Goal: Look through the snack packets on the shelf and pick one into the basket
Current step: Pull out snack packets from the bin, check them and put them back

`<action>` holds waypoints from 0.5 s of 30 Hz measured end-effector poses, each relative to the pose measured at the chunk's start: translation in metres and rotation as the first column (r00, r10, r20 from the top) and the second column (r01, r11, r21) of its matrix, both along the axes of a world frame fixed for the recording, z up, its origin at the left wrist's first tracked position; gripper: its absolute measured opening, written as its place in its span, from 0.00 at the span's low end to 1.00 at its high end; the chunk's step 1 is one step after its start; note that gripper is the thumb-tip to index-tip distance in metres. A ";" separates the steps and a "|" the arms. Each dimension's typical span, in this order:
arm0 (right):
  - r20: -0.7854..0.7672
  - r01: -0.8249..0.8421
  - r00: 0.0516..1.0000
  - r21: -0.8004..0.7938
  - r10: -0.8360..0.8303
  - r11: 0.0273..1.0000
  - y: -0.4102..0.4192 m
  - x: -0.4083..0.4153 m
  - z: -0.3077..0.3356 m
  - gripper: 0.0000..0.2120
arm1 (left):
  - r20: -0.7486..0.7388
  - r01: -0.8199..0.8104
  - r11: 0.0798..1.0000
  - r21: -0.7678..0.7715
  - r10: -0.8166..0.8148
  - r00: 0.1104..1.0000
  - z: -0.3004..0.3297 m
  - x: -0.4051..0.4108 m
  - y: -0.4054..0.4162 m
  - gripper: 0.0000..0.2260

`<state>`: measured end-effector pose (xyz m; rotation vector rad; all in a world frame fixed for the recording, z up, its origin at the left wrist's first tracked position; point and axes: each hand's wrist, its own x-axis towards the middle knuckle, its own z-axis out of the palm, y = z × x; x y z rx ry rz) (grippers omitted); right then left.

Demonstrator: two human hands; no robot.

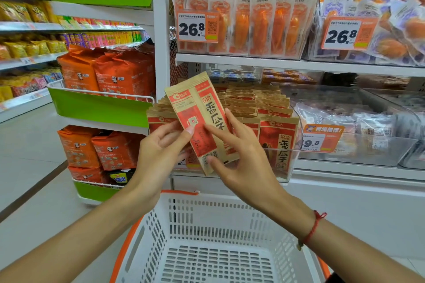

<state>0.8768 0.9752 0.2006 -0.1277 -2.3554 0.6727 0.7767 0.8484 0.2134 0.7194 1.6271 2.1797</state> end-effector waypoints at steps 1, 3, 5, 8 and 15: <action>0.055 -0.008 0.998 -0.023 0.009 1.000 -0.001 0.001 0.000 0.31 | 0.000 -0.009 1.000 -0.023 0.009 1.000 -0.001 0.001 0.000 0.09; 0.112 -0.017 0.993 -0.049 0.022 0.999 -0.003 0.002 0.000 0.34 | -0.013 -0.023 0.996 -0.081 0.022 1.000 -0.003 0.002 -0.001 0.13; 0.080 -0.023 0.996 -0.062 0.028 0.998 -0.003 0.002 -0.002 0.33 | -0.042 -0.023 0.992 -0.123 0.018 0.999 -0.004 0.005 -0.001 0.14; 0.013 -0.023 1.000 -0.109 0.025 0.994 0.001 0.000 -0.003 0.26 | -0.113 -0.005 0.987 -0.160 -0.014 0.993 -0.005 0.014 0.000 0.16; 0.046 -0.152 0.981 -0.429 0.190 0.890 0.019 0.006 0.011 0.26 | -0.085 0.128 0.981 -0.146 -0.141 0.986 0.001 0.017 0.002 0.13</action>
